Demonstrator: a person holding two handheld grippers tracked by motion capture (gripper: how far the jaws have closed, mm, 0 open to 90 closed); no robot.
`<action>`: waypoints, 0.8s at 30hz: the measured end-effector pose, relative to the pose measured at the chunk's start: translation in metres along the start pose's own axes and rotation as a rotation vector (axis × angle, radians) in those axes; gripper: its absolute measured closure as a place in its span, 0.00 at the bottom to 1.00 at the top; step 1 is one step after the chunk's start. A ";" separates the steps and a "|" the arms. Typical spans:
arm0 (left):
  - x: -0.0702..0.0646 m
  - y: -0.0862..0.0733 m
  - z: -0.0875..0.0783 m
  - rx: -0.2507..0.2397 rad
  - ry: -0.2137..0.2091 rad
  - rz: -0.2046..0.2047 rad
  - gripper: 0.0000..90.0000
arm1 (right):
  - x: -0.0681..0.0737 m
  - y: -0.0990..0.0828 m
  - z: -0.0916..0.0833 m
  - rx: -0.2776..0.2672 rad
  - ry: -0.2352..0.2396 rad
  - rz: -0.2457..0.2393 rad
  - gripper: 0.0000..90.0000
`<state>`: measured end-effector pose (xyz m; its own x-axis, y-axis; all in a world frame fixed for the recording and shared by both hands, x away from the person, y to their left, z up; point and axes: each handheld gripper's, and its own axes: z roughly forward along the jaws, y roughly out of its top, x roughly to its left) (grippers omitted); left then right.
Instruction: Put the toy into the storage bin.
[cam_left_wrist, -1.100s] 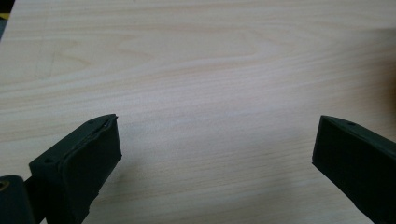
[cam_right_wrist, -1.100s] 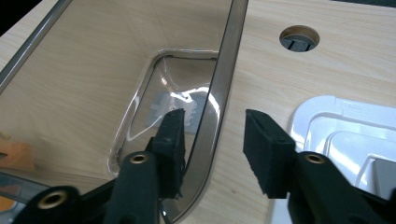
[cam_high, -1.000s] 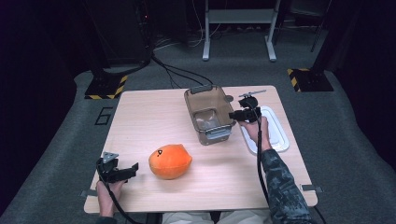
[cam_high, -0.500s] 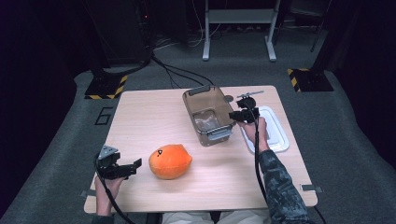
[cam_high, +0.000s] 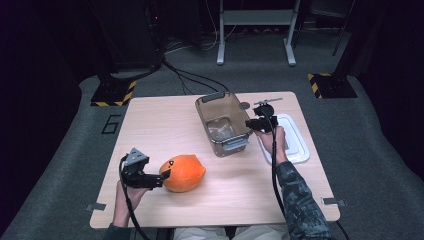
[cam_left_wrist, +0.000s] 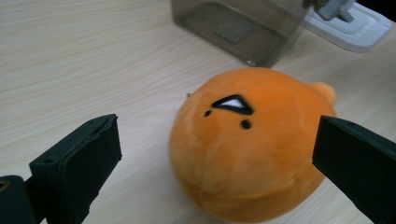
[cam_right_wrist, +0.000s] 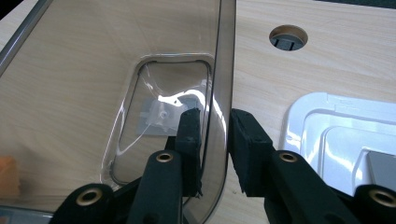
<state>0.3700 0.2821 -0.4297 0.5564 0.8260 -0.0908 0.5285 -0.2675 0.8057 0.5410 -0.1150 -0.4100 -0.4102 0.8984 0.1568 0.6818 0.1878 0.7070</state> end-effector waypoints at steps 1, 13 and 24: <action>-0.003 0.002 0.004 0.012 -0.015 0.020 0.02 | 0.000 0.000 0.000 0.000 -0.001 -0.001 0.82; -0.009 0.013 0.047 0.145 -0.101 0.097 0.15 | 0.000 0.000 0.000 -0.004 -0.003 -0.003 0.82; -0.011 0.005 0.054 0.213 -0.110 0.126 0.44 | 0.002 0.000 0.001 0.004 -0.012 0.001 0.82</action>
<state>0.4010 0.2448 -0.4564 0.6866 0.7237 -0.0702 0.5675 -0.4729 0.6740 0.5408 -0.1133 -0.4102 -0.4023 0.9033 0.1487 0.6845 0.1889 0.7041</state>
